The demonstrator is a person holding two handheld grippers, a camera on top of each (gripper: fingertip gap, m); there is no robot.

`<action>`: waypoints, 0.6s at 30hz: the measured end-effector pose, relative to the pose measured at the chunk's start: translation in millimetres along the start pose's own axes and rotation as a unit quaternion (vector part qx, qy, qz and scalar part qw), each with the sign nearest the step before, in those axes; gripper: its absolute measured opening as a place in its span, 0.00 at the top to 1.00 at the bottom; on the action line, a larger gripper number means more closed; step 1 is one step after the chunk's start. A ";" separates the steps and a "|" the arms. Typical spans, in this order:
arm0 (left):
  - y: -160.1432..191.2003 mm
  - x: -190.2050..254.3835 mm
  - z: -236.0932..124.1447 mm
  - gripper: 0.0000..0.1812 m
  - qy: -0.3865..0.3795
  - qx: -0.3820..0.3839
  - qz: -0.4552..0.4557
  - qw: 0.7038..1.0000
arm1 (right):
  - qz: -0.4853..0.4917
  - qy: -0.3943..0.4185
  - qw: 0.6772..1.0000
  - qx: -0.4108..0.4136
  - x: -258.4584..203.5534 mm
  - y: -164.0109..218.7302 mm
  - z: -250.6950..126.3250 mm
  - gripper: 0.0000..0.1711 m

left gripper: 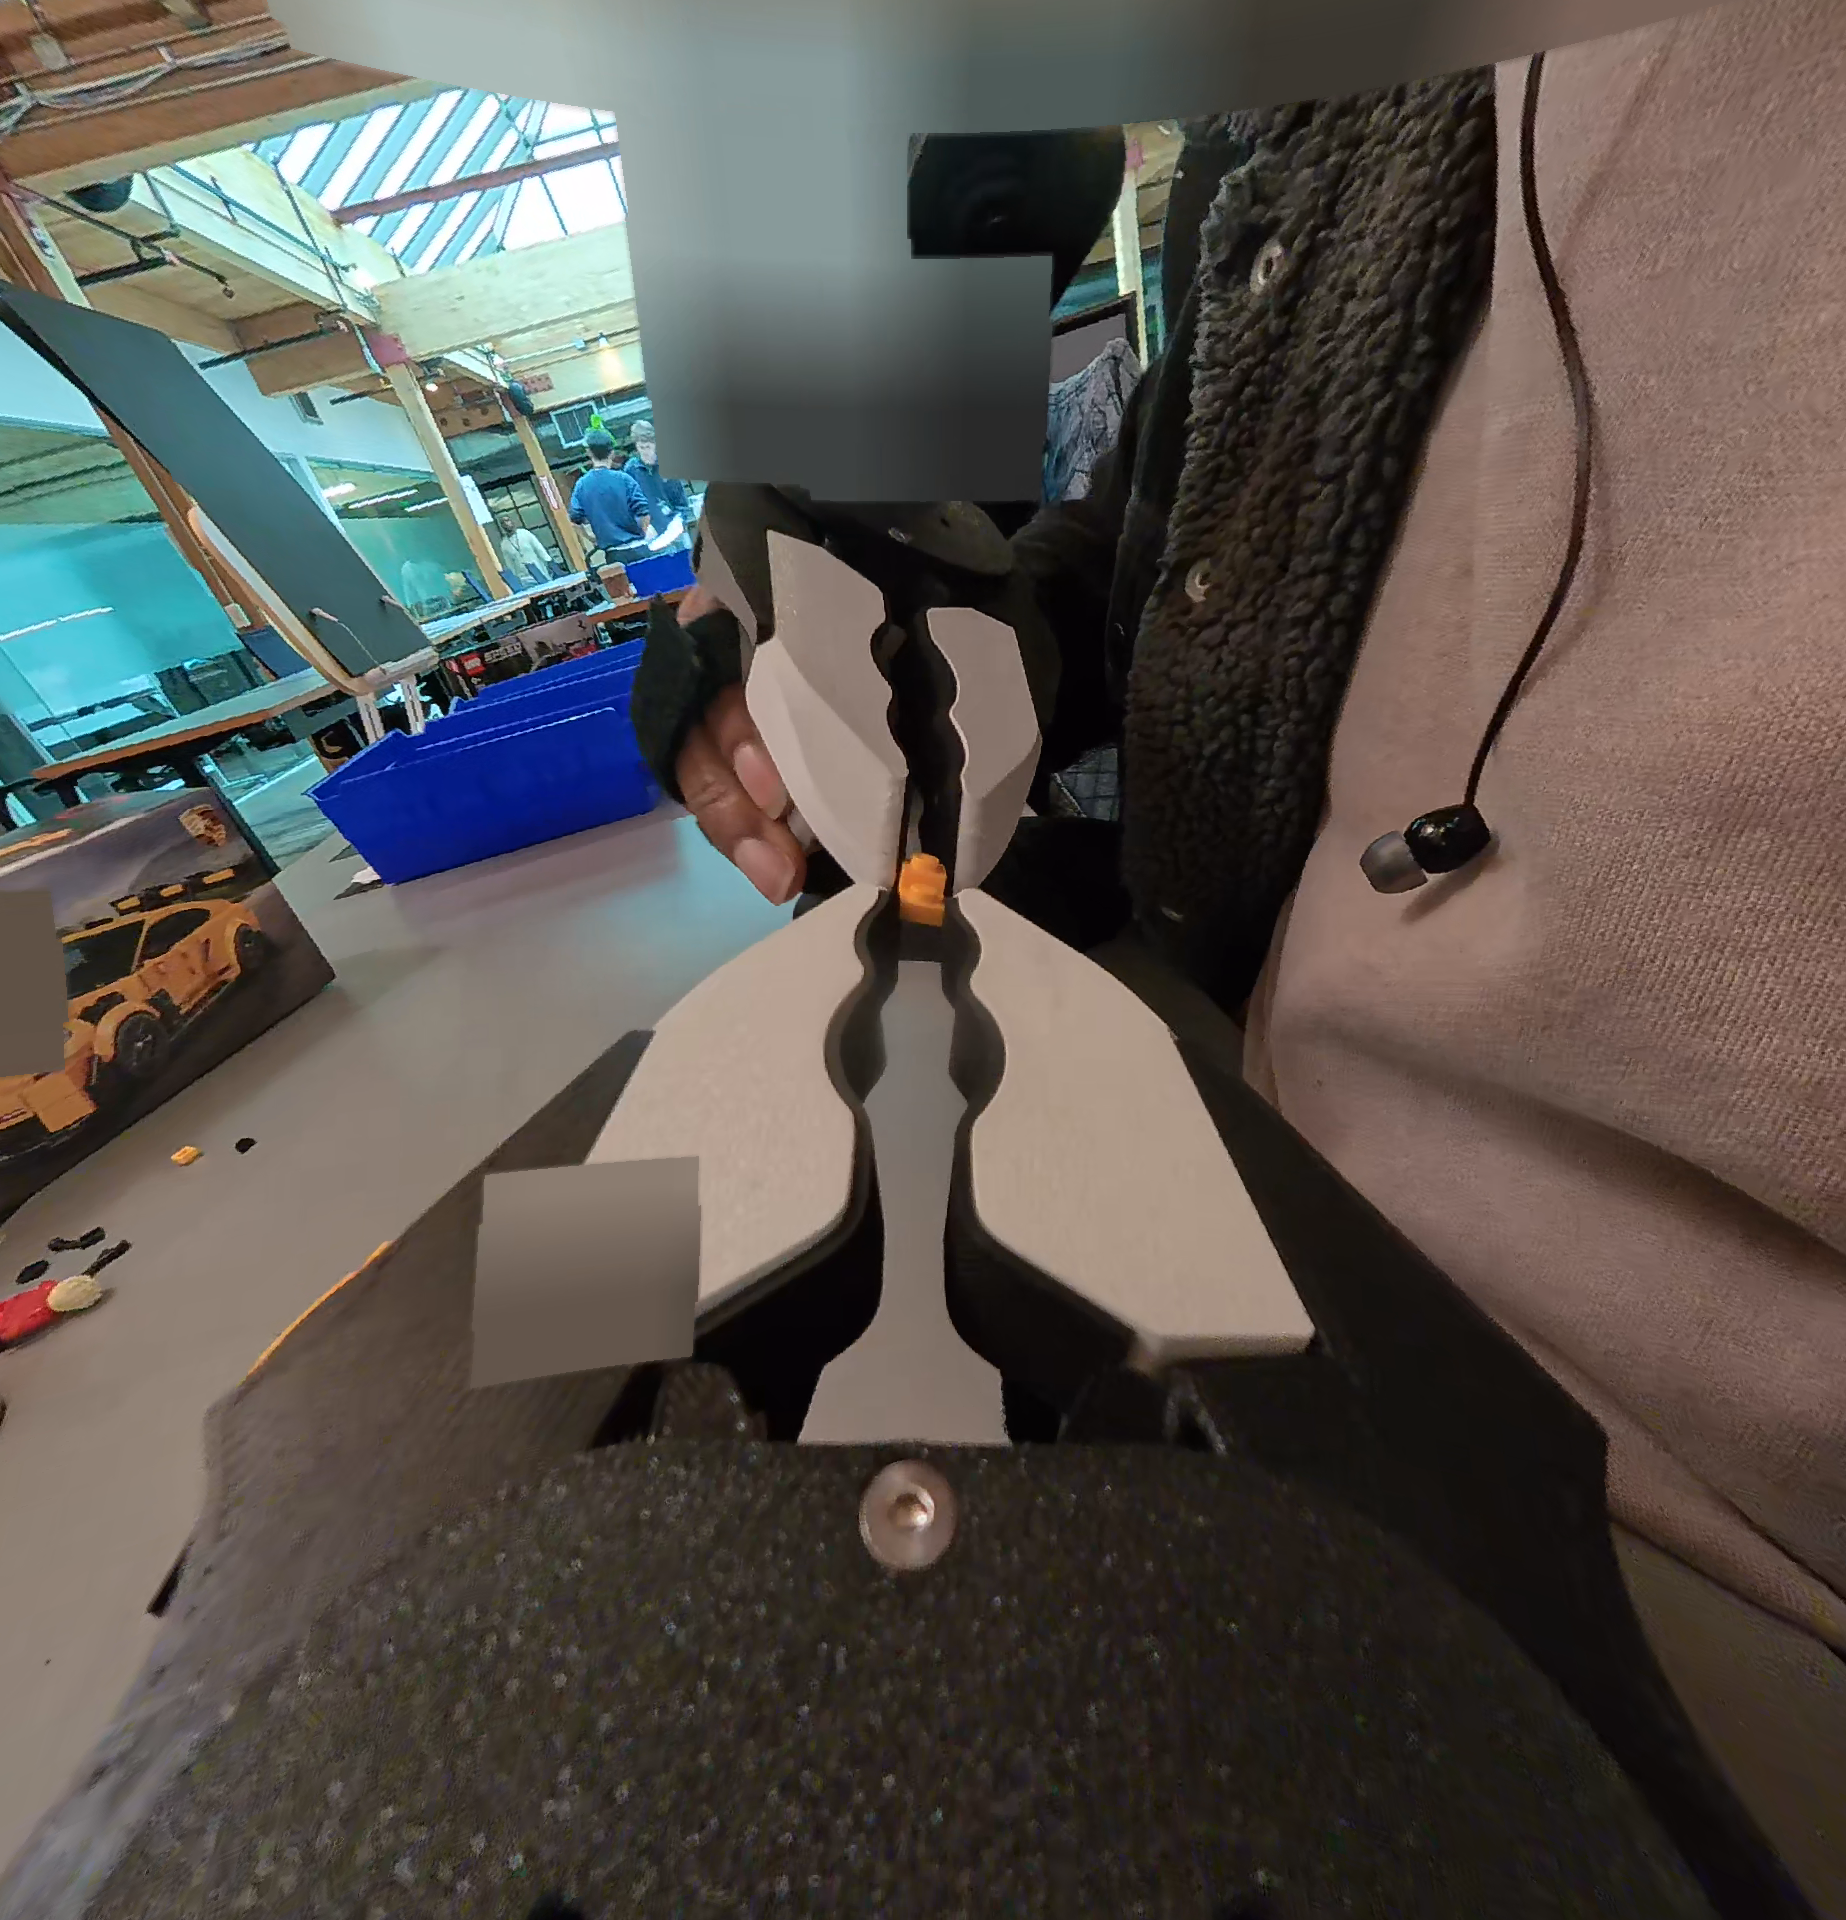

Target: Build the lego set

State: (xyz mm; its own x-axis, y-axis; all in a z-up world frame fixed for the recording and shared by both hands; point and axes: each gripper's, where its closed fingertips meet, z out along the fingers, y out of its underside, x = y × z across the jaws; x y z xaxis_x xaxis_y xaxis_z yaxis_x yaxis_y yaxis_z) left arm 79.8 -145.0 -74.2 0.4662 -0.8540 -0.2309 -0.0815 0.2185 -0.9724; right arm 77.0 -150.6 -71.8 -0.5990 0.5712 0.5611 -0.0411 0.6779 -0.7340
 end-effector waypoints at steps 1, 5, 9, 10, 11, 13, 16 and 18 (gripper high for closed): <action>0.0 -1.7 -0.2 0.96 -0.005 0.001 0.000 1.000 | 0.005 0.006 1.000 0.000 1.8 0.6 -0.1 0.95; -0.3 -6.0 -1.6 0.96 -0.014 0.002 -0.012 1.000 | 0.022 0.022 0.999 0.004 5.9 1.0 1.5 0.94; 0.4 -4.8 -0.8 0.96 -0.011 -0.002 -0.015 1.000 | 0.023 0.023 0.999 0.003 4.1 1.1 2.1 0.94; 0.3 -4.0 -0.6 0.96 -0.009 -0.002 -0.015 1.000 | 0.021 0.021 1.000 0.005 3.4 0.5 1.8 0.95; 0.0 -3.0 -0.3 0.96 -0.006 -0.001 -0.016 1.000 | 0.017 0.019 1.000 0.007 2.5 -0.2 1.4 0.95; 0.4 -1.5 0.3 0.96 -0.001 -0.002 -0.018 1.000 | 0.020 0.012 1.000 0.006 1.1 0.0 1.2 0.95; 1.2 -0.4 0.9 0.96 0.004 -0.004 -0.022 1.000 | 0.020 0.007 1.000 0.004 0.3 0.9 1.0 0.95; 1.5 -0.5 1.0 0.96 0.004 -0.004 -0.022 1.000 | 0.022 0.007 1.000 0.005 0.6 1.2 1.0 0.95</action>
State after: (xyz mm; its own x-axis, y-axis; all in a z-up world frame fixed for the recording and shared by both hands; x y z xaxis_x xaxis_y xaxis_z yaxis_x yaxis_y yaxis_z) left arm 80.4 -143.7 -75.5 0.4630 -0.8663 -0.1877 -0.0682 0.1763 -0.9820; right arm 75.7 -149.8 -72.7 -0.5889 0.6068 0.5338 -0.0226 0.6478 -0.7614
